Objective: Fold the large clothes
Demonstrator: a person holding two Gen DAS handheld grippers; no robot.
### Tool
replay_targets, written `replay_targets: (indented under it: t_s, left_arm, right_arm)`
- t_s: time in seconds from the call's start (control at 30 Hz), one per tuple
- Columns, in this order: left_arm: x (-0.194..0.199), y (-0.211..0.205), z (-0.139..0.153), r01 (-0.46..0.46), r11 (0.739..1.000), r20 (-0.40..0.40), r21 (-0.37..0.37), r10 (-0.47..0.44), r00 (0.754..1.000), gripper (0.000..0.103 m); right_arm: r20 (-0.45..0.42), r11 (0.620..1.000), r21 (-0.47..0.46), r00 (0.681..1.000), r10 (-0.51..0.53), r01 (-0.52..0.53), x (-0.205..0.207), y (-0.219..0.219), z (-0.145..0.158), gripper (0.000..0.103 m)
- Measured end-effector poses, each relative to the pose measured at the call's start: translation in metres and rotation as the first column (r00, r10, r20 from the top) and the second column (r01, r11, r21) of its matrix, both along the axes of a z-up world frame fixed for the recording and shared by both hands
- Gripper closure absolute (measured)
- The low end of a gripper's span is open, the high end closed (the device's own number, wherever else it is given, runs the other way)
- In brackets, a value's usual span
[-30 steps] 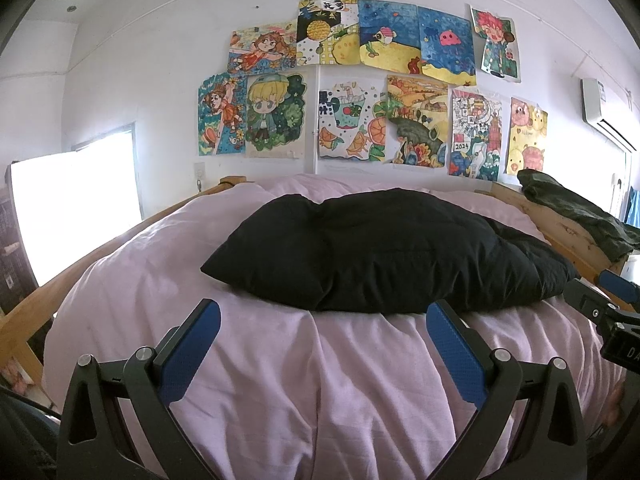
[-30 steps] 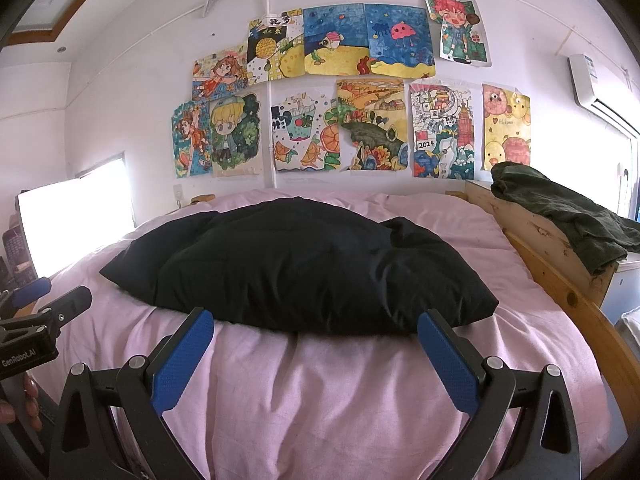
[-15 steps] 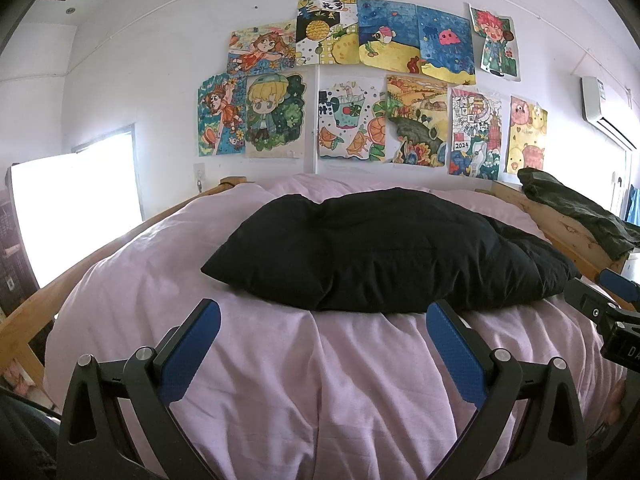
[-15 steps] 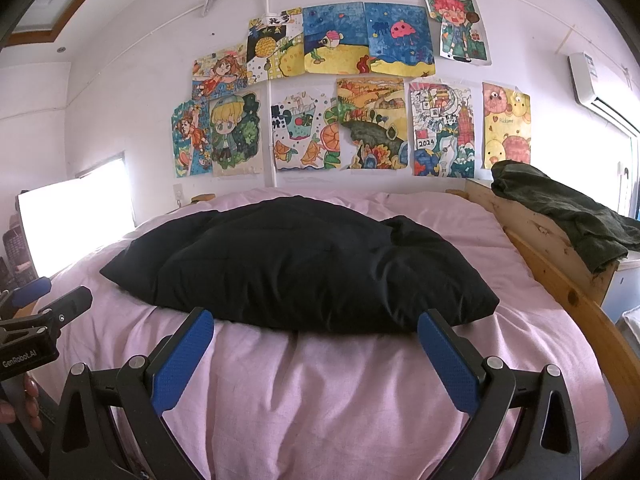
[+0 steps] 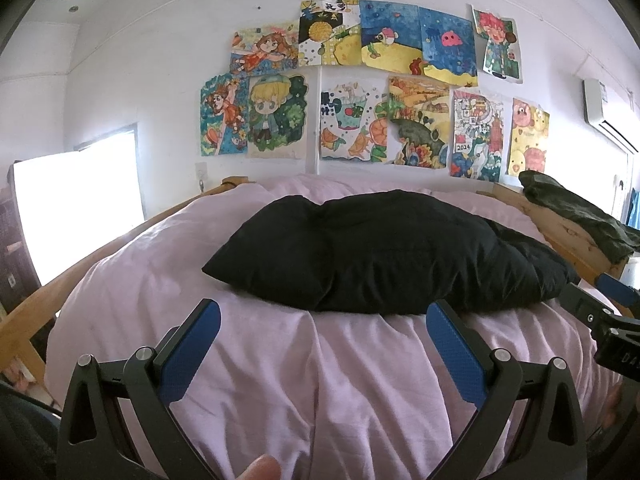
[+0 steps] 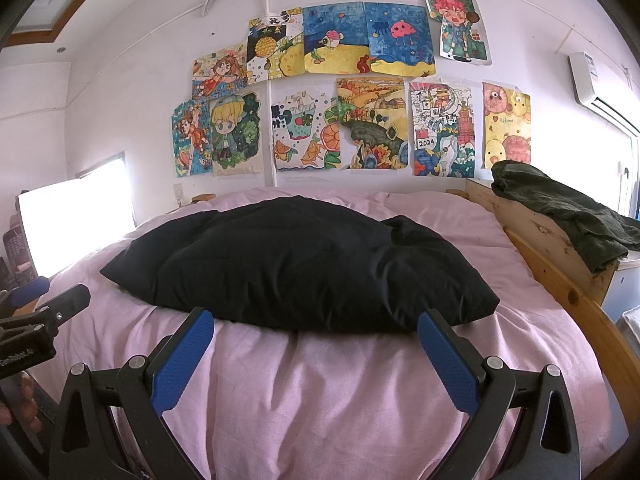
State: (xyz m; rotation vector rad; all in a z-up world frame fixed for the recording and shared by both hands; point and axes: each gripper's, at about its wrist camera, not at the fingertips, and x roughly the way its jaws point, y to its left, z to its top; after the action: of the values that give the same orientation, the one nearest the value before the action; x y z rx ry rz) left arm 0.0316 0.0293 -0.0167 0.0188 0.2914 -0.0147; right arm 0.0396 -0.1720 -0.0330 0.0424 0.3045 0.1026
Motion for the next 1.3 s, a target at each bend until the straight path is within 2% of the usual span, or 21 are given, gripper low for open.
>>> replay_targets:
  t_s: [0.23, 1.3]
  left_arm:
    - [0.0, 0.006, 0.002, -0.001, 1.0, 0.008, 0.028, 0.0, 1.0, 0.002]
    - [0.006, 0.021, -0.005, 0.0, 0.999, -0.014, 0.033, 0.0, 1.0, 0.002]
  right_arm:
    - [0.0, 1.0, 0.0, 1.0, 0.001, -0.001, 0.0, 0.0, 0.0, 0.0]
    - [-0.005, 1.0, 0.001, 1.0, -0.001, 0.001, 0.001, 0.002, 0.0, 0.0]
